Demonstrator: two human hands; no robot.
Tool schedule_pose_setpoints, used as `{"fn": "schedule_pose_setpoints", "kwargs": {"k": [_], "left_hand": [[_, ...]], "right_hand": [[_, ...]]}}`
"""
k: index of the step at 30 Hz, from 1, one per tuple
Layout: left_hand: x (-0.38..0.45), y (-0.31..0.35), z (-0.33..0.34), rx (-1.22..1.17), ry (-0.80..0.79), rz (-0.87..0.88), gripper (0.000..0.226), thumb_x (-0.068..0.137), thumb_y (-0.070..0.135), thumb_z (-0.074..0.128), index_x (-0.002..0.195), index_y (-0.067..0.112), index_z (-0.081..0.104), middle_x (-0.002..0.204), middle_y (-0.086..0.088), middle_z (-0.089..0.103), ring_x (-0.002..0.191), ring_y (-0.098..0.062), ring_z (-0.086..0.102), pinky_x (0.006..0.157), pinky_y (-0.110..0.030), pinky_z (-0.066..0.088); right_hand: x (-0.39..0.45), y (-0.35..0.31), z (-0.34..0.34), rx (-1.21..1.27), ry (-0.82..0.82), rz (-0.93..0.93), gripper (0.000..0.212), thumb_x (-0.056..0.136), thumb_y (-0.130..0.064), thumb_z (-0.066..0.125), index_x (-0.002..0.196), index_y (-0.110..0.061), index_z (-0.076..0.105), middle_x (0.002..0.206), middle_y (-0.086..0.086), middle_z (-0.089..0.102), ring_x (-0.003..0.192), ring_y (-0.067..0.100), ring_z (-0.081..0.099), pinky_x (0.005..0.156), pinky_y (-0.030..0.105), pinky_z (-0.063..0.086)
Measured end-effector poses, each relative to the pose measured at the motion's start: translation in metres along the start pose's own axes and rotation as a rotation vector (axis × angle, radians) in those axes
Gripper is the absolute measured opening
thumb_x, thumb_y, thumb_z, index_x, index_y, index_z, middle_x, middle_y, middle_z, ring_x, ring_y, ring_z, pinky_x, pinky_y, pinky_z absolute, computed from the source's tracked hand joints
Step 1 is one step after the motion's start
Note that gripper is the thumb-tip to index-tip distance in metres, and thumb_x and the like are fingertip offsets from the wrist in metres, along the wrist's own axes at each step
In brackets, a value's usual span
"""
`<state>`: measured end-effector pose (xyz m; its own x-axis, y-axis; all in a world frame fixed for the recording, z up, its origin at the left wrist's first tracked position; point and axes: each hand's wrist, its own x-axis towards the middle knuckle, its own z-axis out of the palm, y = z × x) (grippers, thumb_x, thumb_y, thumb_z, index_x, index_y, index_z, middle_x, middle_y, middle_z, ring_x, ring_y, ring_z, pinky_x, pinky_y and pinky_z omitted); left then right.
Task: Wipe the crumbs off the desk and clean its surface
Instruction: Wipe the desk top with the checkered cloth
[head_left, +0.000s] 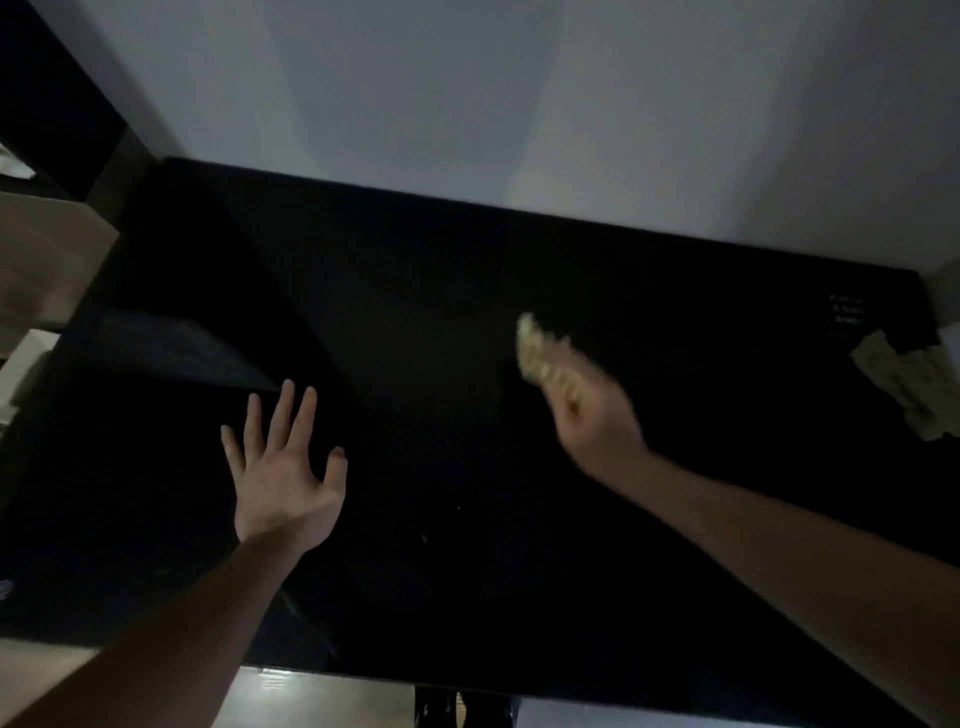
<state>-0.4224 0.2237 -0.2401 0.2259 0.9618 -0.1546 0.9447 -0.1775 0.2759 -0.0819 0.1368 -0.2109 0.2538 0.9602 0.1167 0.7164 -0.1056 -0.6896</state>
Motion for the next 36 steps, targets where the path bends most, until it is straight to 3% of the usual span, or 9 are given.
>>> {"fn": "schedule_pose_setpoints", "kwargs": {"k": [3,7,15,20,22,24,27,29,36], "left_hand": [[0.001,0.001,0.000,-0.002,0.006,0.003,0.081,0.087,0.052,0.038,0.162,0.029,0.019,0.172,0.008,0.006,0.159,-0.023,-0.008,0.127,-0.056,-0.005],[0.001,-0.001,0.001,-0.004,0.008,0.004,0.080,0.088,0.053,0.038,0.163,0.029,0.018,0.172,0.008,0.003,0.158,-0.023,-0.010,0.126,-0.056,-0.006],[0.000,0.002,-0.002,0.004,-0.004,0.009,0.081,0.089,0.055,0.036,0.162,0.029,0.018,0.172,0.008,0.003,0.158,-0.024,-0.009,0.126,-0.056,-0.006],[0.000,0.001,-0.004,-0.009,-0.005,0.010,0.080,0.089,0.055,0.038,0.162,0.031,0.017,0.172,0.009,0.003,0.158,-0.021,-0.011,0.126,-0.055,-0.007],[0.000,0.001,-0.003,-0.008,-0.007,0.005,0.081,0.088,0.054,0.039,0.162,0.031,0.017,0.172,0.009,0.004,0.158,-0.021,-0.011,0.126,-0.055,-0.007],[0.000,0.001,-0.001,0.002,0.002,0.000,0.081,0.088,0.055,0.040,0.162,0.031,0.019,0.172,0.009,0.005,0.158,-0.021,-0.009,0.127,-0.055,-0.007],[0.000,0.001,0.002,0.023,0.015,0.008,0.081,0.088,0.056,0.039,0.162,0.030,0.020,0.172,0.008,0.007,0.159,-0.023,-0.006,0.127,-0.053,-0.007],[0.000,0.002,0.002,0.026,0.032,0.016,0.081,0.087,0.056,0.038,0.162,0.030,0.021,0.172,0.008,0.009,0.159,-0.024,-0.004,0.125,-0.051,-0.007],[0.000,0.002,0.003,0.022,0.066,0.010,0.080,0.086,0.056,0.038,0.161,0.031,0.024,0.171,0.008,0.014,0.159,-0.024,0.000,0.125,-0.049,-0.005]], "right_hand": [[0.070,0.027,-0.029,-0.136,0.103,0.209,0.040,0.108,-0.018,0.050,0.147,-0.013,0.058,0.155,0.009,0.054,0.148,0.026,0.047,0.126,0.036,0.031],[0.079,0.053,-0.010,-0.443,-0.035,0.314,0.045,0.110,-0.038,0.042,0.153,-0.031,0.049,0.165,-0.008,0.040,0.157,0.026,0.030,0.128,0.049,0.016],[-0.114,-0.023,0.017,-0.294,-0.253,-0.055,0.063,0.107,-0.026,0.052,0.164,-0.036,0.026,0.174,-0.013,0.016,0.163,0.020,0.002,0.131,0.049,0.010],[-0.229,-0.037,0.019,-0.059,-0.356,-0.088,0.045,0.106,-0.045,0.042,0.149,-0.058,0.042,0.162,-0.037,0.030,0.159,0.008,0.023,0.123,0.028,0.026],[-0.207,-0.045,0.001,0.223,-0.300,0.205,0.038,0.109,-0.047,0.043,0.140,-0.068,0.047,0.148,-0.048,0.041,0.149,-0.001,0.040,0.123,0.022,0.030],[-0.168,-0.036,-0.023,0.380,-0.095,0.357,0.039,0.106,-0.033,0.050,0.141,-0.049,0.059,0.143,-0.033,0.058,0.139,-0.002,0.052,0.122,0.028,0.038],[-0.092,0.011,-0.059,0.263,0.121,0.422,0.038,0.110,-0.025,0.050,0.147,-0.024,0.059,0.143,-0.014,0.064,0.136,0.005,0.058,0.120,0.042,0.044],[-0.041,0.046,-0.079,0.090,0.166,0.420,0.039,0.109,-0.027,0.050,0.147,-0.025,0.058,0.142,-0.011,0.064,0.133,0.003,0.057,0.119,0.033,0.042],[0.061,0.134,-0.081,-0.389,-0.022,0.342,0.051,0.111,-0.043,0.038,0.160,-0.031,0.037,0.174,0.003,0.020,0.162,0.028,0.011,0.132,0.042,0.007]]}}
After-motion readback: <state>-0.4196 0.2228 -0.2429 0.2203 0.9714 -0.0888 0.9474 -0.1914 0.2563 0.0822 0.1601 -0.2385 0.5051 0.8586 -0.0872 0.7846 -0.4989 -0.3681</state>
